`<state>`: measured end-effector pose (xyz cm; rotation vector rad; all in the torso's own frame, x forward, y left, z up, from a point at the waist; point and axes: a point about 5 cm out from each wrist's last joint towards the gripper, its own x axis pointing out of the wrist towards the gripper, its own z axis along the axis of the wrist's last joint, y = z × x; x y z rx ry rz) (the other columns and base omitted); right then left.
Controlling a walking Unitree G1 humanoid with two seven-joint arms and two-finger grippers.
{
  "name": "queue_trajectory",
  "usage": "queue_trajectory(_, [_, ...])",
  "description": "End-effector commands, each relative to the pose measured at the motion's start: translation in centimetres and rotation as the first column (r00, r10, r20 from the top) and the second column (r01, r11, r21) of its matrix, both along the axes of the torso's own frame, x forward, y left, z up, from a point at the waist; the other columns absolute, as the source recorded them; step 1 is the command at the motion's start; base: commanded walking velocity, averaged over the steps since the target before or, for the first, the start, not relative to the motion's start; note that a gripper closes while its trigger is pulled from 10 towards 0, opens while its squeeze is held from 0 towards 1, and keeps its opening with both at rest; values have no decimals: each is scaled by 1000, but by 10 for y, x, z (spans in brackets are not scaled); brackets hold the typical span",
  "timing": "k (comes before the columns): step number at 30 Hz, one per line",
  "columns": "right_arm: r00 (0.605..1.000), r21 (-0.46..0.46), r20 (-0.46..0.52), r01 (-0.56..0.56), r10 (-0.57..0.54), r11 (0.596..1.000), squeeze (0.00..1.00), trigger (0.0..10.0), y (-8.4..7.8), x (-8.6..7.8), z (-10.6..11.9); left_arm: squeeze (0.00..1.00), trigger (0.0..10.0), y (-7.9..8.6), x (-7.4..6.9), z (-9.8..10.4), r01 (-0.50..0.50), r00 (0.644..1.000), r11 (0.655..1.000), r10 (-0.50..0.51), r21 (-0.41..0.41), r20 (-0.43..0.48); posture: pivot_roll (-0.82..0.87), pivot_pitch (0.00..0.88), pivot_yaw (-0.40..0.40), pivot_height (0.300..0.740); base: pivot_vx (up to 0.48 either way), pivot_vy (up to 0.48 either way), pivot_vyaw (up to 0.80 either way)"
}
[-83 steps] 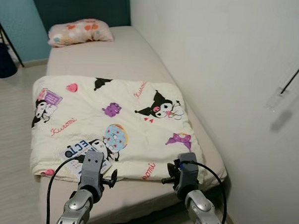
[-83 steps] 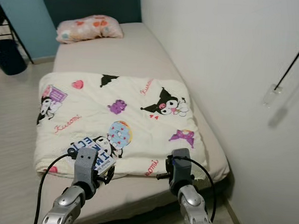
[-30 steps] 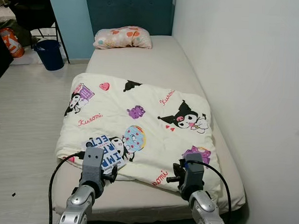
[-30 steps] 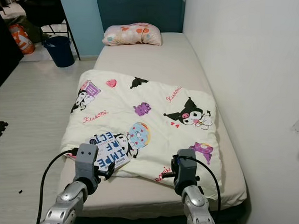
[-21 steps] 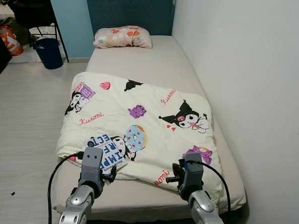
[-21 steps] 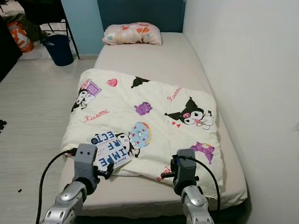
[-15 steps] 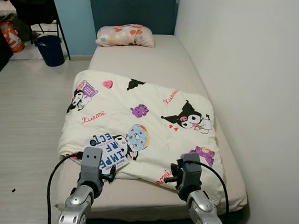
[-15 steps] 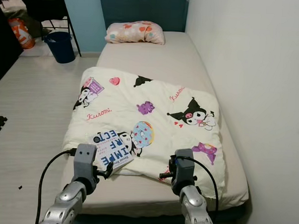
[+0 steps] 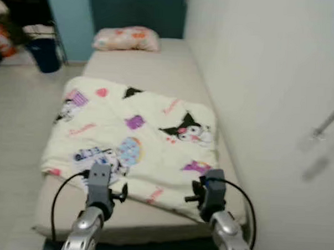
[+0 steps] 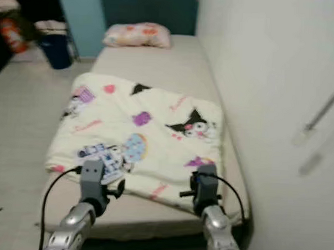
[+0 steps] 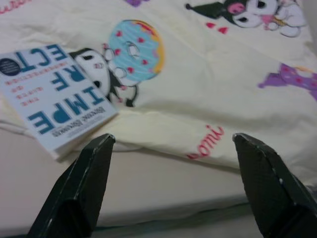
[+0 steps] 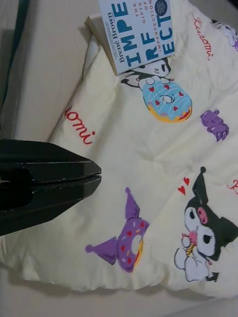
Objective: Clean up the room
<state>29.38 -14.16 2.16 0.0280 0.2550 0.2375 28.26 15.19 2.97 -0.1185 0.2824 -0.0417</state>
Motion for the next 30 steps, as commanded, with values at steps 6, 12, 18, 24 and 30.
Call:
queue_trajectory(6, [1000, 0, -20, 1, -1, 1000, 0, 10000, 0, -3, -4, 0, 10000, 3, -3, 0, -13, 1000, 1000, 13, 6, 17, -51, 125, 8, 740, 0, 127, 0])
queue_trajectory(12, [1000, 2, -20, 0, 0, 1000, 0, 10000, 1, -4, -4, 0, 10000, 5, -3, -1, 0, 1000, 999, -1, 44, 5, -48, 123, 8, 740, 0, 0, 0])
queue_trajectory(18, [999, -9, -17, 46, -46, 999, 0, 10000, -5, -3, -4, 0, 10000, 4, -3, -2, 38, 999, 994, -39, 106, 9, -52, 116, 11, 740, 0, 0, 0])
queue_trajectory(24, [999, -4, 3, 55, -55, 998, 0, 10000, -8, 2, 1, 0, 10000, 7, 2, 3, 24, 998, 991, -30, 132, 47, -53, 109, 8, 740, 0, 0, 0])
queue_trajectory(30, [999, 26, -1, 47, -47, 999, 0, 10000, -7, 5, 4, 0, 10000, 13, 4, 6, -17, 998, 990, 9, 142, 57, -55, 102, 7, 740, 0, 0, 0])
